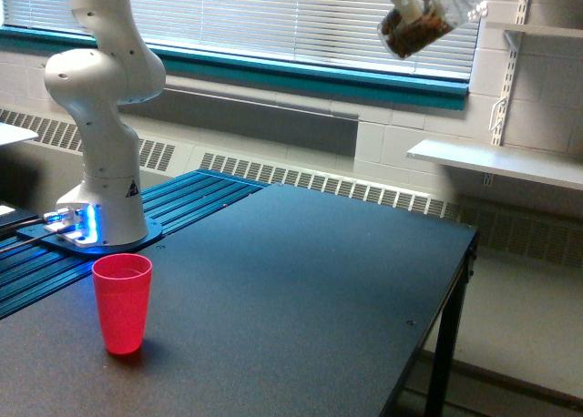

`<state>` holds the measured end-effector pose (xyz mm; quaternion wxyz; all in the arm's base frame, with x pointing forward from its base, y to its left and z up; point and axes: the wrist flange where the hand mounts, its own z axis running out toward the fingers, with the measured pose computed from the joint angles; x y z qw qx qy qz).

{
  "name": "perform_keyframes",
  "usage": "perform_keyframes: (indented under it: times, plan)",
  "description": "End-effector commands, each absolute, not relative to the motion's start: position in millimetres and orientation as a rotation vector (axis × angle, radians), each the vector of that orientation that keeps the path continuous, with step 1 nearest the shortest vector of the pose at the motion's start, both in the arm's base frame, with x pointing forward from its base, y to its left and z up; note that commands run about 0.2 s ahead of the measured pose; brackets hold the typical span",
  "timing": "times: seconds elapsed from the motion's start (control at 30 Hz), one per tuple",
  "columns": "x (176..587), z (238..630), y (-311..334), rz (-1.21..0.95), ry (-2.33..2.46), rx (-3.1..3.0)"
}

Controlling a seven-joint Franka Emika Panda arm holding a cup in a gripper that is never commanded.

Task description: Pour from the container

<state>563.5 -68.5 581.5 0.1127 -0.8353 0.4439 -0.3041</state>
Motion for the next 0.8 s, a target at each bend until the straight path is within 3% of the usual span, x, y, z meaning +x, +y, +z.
perform_keyframes:
  times: [0.03, 0.8]
  plan:
    - [549, 601, -73, -0.938, 1.399, -2.385]
    - [449, 556, -124, -0.916, 1.731, -2.338]
